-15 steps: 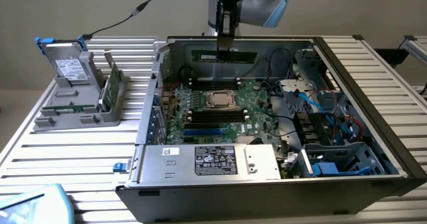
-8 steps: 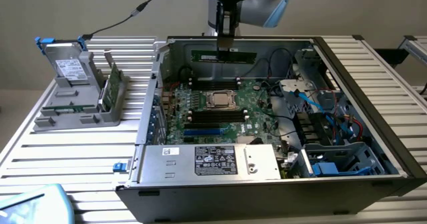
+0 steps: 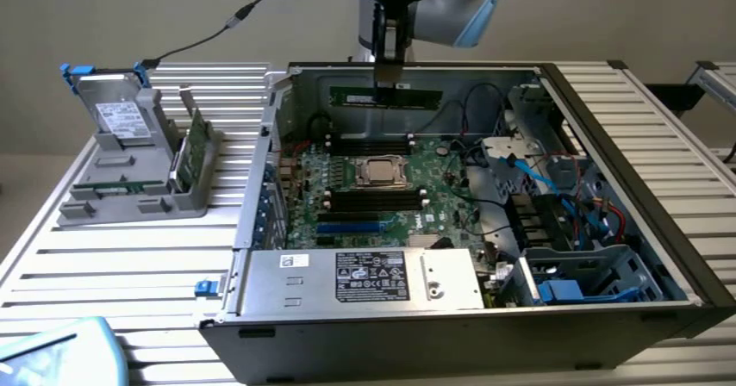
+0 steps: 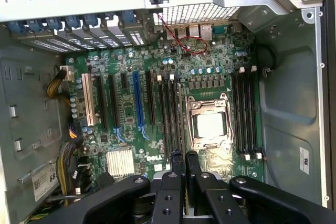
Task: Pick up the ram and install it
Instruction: 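Press down the ram until it locks into place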
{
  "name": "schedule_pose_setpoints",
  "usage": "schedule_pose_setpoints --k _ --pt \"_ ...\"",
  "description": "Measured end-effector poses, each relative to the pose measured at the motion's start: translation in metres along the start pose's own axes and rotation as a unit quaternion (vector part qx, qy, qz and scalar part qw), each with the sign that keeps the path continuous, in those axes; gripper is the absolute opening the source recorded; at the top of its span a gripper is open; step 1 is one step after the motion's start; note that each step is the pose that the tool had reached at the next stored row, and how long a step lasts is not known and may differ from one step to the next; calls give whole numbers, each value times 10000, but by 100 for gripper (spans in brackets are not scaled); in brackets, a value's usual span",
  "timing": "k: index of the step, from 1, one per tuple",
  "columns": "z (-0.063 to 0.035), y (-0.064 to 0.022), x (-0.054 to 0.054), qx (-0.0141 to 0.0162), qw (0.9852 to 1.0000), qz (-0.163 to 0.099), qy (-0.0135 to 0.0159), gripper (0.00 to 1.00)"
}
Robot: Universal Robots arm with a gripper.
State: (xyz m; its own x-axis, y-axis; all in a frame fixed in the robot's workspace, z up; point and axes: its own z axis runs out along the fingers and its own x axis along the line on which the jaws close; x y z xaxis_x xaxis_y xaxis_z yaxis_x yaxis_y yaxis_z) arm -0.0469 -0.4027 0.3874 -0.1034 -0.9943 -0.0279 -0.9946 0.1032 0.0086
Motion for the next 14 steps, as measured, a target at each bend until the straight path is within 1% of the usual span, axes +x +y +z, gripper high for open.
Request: schedule_pose_setpoints --k 2,6,14 --pt "17 0 1 11 10000 0 -3 14" --pt "86 0 4 28 10000 -1 -3 14" --pt "232 4 9 33 10000 -3 -3 14"
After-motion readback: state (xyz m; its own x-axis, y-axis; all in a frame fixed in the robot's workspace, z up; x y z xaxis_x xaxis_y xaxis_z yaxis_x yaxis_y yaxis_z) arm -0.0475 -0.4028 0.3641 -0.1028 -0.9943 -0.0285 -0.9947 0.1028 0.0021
